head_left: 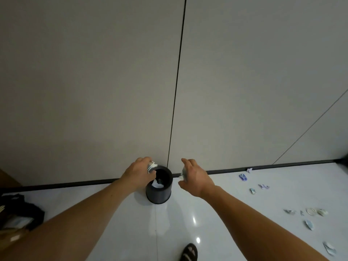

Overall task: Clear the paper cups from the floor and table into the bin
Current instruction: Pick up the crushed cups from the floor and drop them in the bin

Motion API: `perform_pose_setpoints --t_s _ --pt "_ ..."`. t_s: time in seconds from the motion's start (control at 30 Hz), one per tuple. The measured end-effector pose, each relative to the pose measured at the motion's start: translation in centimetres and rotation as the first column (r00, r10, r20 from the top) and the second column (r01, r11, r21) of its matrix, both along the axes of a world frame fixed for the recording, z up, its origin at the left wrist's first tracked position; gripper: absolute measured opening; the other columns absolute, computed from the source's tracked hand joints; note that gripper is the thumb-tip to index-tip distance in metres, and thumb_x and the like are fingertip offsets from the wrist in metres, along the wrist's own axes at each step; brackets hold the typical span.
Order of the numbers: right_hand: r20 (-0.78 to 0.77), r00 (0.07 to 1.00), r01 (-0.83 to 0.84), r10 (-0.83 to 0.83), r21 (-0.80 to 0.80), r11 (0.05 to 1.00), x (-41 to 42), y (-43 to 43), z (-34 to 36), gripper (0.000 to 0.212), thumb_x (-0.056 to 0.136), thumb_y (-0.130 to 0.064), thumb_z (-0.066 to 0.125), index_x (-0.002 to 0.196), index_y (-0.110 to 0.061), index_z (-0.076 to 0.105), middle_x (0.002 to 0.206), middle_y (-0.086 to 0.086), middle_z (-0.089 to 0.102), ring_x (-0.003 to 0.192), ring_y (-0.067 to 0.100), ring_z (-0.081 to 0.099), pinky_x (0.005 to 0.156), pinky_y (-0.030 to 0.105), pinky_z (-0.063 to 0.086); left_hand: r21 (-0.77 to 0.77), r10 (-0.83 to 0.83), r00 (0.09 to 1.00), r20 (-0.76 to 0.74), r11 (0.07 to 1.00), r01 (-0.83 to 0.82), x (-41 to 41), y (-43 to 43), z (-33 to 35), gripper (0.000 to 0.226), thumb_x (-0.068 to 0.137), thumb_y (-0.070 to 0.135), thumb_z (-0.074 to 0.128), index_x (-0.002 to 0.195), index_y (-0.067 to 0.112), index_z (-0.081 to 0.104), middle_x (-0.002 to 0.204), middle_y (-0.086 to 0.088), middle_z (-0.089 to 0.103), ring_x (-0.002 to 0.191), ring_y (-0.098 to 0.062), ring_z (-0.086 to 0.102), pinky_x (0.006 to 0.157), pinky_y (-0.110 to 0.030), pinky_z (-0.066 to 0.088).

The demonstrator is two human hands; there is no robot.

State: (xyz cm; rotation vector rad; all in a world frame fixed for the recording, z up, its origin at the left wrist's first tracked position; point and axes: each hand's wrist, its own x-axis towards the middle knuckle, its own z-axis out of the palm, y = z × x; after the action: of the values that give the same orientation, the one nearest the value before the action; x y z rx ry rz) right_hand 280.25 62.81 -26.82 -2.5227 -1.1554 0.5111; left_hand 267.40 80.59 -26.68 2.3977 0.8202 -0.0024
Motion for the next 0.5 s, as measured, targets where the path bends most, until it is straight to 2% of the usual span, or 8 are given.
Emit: perform_pose_setpoints --t_s 0.17,0.33,0.5 --pt "-0.066 0.998 -0.019 0.018 -0.007 1.0 5.9 4.4 -3.4 0.082 0.087 -0.027 0.069 0.153 -0.017 0.021 0.149 0.005 0.033 0.125 0.029 0.049 0.098 0.033 0.046 -0.041 0.017 0.995 -0.103 0.999 -0.021 4.5 3.4 -3.0 0.048 0.087 0.032 0.062 0.13 0.017 0.047 0.126 -0.007 0.051 0.112 -0.024 0.052 0.095 -0.033 0.044" --pt "-0.192 0.981 0.001 0.0 0.005 1.0 13.3 9.0 -7.5 0.077 0.089 -0.029 0.067 0.151 -0.016 0.023 0.148 0.008 0.035 0.127 0.028 0.047 0.101 0.034 0.045 -0.048 0.011 0.981 -0.192 0.999 -0.02 12.4 7.2 -5.1 0.039 0.086 0.031 0.062 0.119 0.015 0.052 0.117 -0.007 0.054 0.105 -0.024 0.055 0.09 -0.034 0.046" --pt "-0.303 0.953 0.007 -0.021 -0.049 0.999 18.6 11.6 -13.5 0.08 0.087 -0.029 0.068 0.152 -0.019 0.023 0.148 0.003 0.035 0.128 0.022 0.046 0.105 0.03 0.044 -0.093 -0.022 0.965 -0.26 0.996 -0.002 20.2 9.9 -9.7 0.037 0.087 0.028 0.061 0.118 0.009 0.054 0.116 -0.011 0.057 0.105 -0.025 0.056 0.088 -0.031 0.044"
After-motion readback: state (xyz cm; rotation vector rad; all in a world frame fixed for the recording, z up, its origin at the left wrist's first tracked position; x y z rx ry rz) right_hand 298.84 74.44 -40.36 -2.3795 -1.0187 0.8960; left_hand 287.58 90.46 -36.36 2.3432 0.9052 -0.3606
